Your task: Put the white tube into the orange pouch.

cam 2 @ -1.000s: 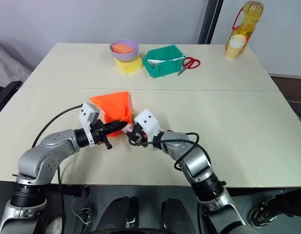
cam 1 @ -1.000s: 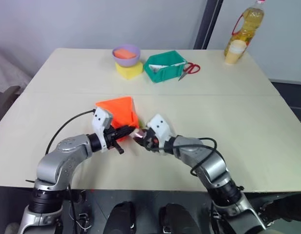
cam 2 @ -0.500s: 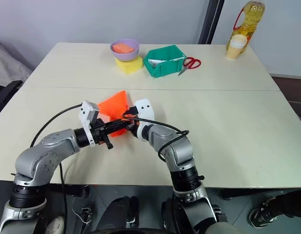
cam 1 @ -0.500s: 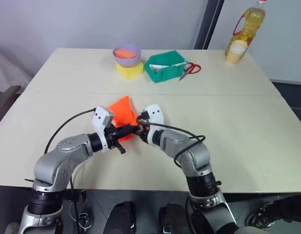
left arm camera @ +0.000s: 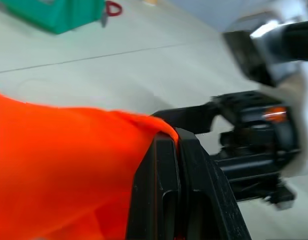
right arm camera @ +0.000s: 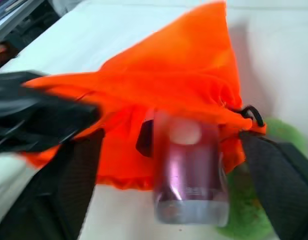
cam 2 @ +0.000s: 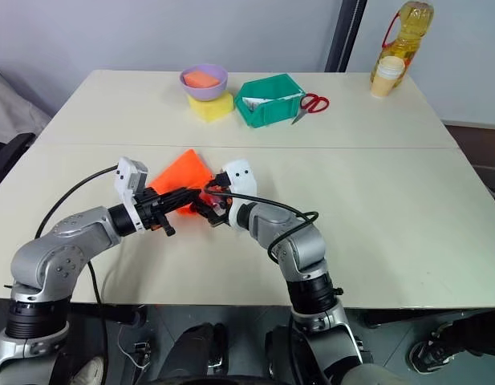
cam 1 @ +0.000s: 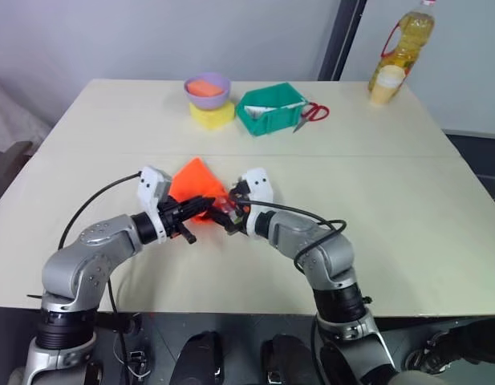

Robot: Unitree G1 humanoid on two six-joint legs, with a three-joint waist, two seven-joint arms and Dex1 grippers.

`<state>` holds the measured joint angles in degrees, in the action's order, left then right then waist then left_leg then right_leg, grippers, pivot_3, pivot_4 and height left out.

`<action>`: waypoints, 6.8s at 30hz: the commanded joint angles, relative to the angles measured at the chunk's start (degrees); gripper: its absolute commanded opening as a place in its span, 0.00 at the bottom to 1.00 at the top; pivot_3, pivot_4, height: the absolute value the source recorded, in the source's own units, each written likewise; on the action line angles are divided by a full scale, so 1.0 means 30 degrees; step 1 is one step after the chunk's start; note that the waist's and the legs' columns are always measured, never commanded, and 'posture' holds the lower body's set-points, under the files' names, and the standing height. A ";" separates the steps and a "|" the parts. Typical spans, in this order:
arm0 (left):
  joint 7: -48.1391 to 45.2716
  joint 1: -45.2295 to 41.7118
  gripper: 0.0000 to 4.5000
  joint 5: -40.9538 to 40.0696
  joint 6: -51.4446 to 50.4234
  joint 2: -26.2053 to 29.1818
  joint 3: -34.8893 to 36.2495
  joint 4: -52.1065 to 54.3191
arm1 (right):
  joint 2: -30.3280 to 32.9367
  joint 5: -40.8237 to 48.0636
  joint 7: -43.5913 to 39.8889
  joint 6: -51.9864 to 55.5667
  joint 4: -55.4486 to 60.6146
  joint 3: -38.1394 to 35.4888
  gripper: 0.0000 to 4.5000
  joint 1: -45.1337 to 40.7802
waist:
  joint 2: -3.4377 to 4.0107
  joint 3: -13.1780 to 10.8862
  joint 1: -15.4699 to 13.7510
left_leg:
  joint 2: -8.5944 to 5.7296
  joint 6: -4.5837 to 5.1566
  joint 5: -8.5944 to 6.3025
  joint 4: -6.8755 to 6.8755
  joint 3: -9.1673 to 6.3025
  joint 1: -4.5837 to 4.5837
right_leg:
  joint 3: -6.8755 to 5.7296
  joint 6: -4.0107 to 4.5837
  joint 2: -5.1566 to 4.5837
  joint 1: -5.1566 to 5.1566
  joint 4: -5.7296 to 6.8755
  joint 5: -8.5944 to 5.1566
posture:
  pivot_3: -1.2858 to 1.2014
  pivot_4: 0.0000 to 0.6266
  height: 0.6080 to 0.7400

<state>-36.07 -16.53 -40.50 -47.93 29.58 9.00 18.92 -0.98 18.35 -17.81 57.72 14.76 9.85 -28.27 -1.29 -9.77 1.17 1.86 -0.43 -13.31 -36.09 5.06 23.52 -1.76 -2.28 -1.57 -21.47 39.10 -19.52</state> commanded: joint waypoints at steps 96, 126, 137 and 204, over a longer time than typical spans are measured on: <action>-0.2541 0.1648 0.53 -0.0629 0.1010 0.3096 0.2451 -0.1251 | 1.0578 -0.8700 -0.6215 -1.1716 0.1662 0.2444 0.01 0.2539 | -0.0024 0.0005 -0.0041 | -0.0005 -0.0066 0.0071 -0.0043 -0.0004 0.0278 | -0.0012 0.0001 -0.0014 -0.0279 0.0058 0.0006 | 0.52 0.24 0.97; -0.7825 -0.6793 0.99 0.5660 0.7091 -0.1149 -0.6344 -0.9916 | 1.5538 -0.5832 -0.8236 -0.9568 0.7106 -0.4324 0.00 0.7279 | -0.0032 0.0009 -0.0187 | -0.0007 -0.0072 0.0101 -0.0187 -0.0004 0.0285 | -0.0013 0.0002 0.0030 -0.0234 0.0120 0.0011 | 0.52 0.24 0.97; -0.8023 -0.7594 0.99 0.7463 1.0138 -0.2921 -0.6513 -1.2319 | 1.6299 -0.6316 -0.7742 -0.9577 0.6232 -0.6319 0.00 0.8447 | -0.0032 0.0009 -0.0245 | 0.0000 -0.0036 0.0080 -0.0324 -0.0010 0.0311 | -0.0014 -0.0016 0.0029 -0.0203 0.0155 0.0019 | 0.52 0.24 0.97; -0.3753 -1.0914 0.99 1.6375 2.7373 -0.4645 -0.8388 -2.0602 | 0.8980 0.6031 -0.3688 -0.5273 0.4496 -0.8577 0.00 0.9932 | -0.0023 0.0014 -0.0216 | -0.0006 0.0096 0.0025 -0.0387 -0.0018 0.0293 | -0.0012 -0.0040 0.0027 -0.0217 0.0295 0.0035 | 0.52 0.24 0.97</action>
<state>-51.21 -47.62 4.32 26.69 14.87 -15.07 -42.06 25.93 35.24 -29.01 42.31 26.73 -15.91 2.01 -1.36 -9.72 0.52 1.84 -0.14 -13.24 -37.25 5.02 24.41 -1.79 -2.40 -1.49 -22.12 39.98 -19.42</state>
